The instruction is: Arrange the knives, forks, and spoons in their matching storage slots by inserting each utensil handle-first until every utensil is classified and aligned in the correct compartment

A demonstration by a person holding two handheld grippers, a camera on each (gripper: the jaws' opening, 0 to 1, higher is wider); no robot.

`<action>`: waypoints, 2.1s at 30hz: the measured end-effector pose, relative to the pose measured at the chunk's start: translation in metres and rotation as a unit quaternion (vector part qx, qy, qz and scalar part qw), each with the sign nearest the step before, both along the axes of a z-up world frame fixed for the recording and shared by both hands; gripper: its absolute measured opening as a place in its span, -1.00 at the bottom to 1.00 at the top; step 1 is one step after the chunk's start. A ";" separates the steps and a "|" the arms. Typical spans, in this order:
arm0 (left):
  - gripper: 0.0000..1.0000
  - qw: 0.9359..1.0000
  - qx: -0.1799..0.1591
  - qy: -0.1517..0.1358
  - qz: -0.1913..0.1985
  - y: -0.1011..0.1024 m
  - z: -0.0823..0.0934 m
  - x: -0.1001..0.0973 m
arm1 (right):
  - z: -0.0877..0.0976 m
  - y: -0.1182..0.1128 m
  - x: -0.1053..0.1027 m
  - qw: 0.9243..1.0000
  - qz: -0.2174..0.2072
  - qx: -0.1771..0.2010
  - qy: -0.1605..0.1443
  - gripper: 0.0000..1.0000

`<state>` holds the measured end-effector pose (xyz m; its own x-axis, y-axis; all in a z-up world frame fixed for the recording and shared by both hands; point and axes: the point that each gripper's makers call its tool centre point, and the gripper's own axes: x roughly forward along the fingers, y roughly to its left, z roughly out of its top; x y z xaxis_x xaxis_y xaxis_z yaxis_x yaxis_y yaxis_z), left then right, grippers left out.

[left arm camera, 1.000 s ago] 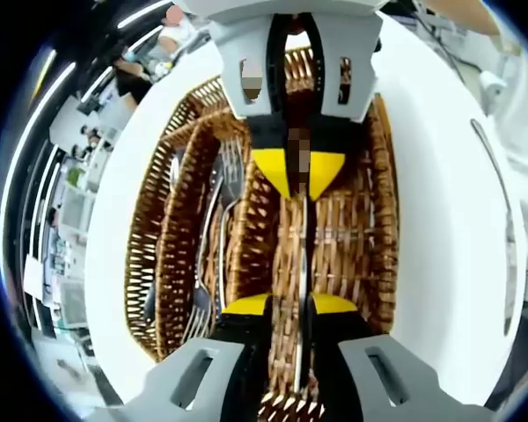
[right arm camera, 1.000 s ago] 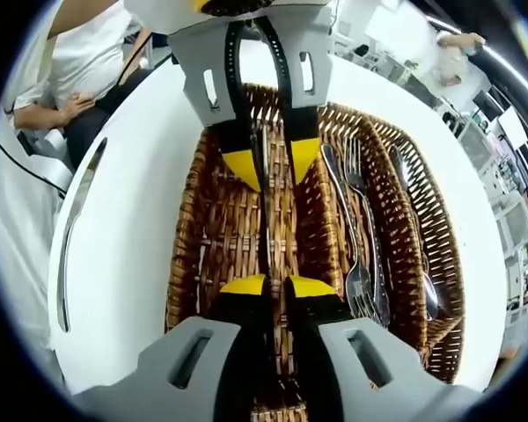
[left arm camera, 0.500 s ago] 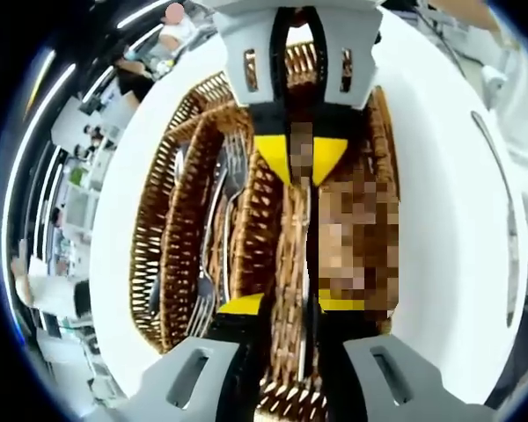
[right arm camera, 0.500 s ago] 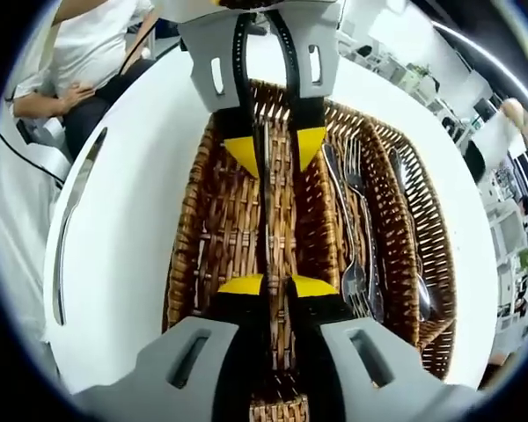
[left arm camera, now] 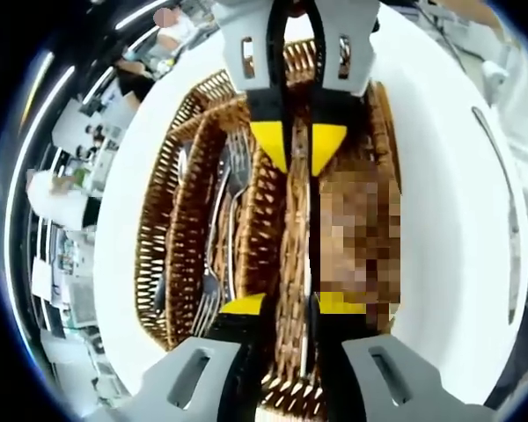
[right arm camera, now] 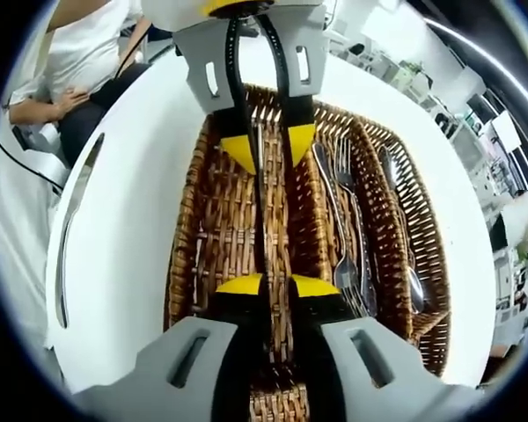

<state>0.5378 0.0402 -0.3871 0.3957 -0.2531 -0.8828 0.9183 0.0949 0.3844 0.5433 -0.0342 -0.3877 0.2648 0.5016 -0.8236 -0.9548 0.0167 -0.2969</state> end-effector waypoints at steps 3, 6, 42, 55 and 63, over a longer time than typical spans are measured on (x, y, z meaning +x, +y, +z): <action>-0.62 1.000 0.000 0.000 -0.001 0.000 0.000 0.001 | 0.003 -0.001 -0.001 1.000 -0.002 0.003 0.000 -0.81; -0.62 1.000 0.000 0.001 0.000 0.000 0.001 0.001 | 0.004 -0.003 0.000 1.000 -0.003 0.002 0.001 -0.80; -0.61 0.999 0.043 -0.018 0.000 0.014 -0.010 -0.003 | -0.007 -0.014 -0.014 1.000 -0.002 -0.017 0.009 -0.81; -0.60 0.999 0.046 -0.017 -0.011 0.010 -0.010 -0.002 | -0.015 -0.012 -0.019 0.999 -0.014 -0.016 0.044 -0.64; -0.63 0.999 0.043 -0.024 -0.012 0.010 -0.009 0.000 | -0.009 -0.013 -0.011 1.000 -0.021 -0.004 0.019 -0.64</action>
